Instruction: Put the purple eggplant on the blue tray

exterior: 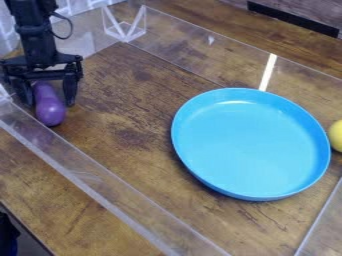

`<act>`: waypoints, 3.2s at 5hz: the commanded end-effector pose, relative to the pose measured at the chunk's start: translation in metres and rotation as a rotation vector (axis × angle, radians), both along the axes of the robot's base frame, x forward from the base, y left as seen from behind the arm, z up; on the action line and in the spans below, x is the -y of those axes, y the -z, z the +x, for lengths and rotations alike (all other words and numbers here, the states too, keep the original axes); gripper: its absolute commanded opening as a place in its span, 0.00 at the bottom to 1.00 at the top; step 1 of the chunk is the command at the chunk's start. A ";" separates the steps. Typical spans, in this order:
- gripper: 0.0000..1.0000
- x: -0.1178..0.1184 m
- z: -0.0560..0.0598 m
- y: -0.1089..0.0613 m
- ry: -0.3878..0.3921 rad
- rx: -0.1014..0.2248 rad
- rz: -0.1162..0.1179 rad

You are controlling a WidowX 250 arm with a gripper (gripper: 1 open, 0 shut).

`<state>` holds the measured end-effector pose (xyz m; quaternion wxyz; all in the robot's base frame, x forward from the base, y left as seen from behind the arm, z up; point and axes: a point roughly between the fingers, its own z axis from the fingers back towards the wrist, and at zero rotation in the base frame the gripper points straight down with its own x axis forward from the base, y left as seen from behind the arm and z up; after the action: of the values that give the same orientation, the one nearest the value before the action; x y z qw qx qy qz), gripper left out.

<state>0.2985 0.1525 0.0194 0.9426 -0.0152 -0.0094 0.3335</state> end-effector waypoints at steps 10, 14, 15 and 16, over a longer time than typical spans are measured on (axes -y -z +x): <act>1.00 0.068 0.021 -0.098 0.306 0.230 0.060; 1.00 0.005 -0.008 -0.062 -0.004 0.193 0.164; 1.00 0.006 -0.006 -0.045 -0.053 0.184 0.170; 1.00 0.003 -0.005 -0.035 -0.060 0.179 0.174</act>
<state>0.2911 0.1455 0.0424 0.9286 0.0334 -0.1026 0.3549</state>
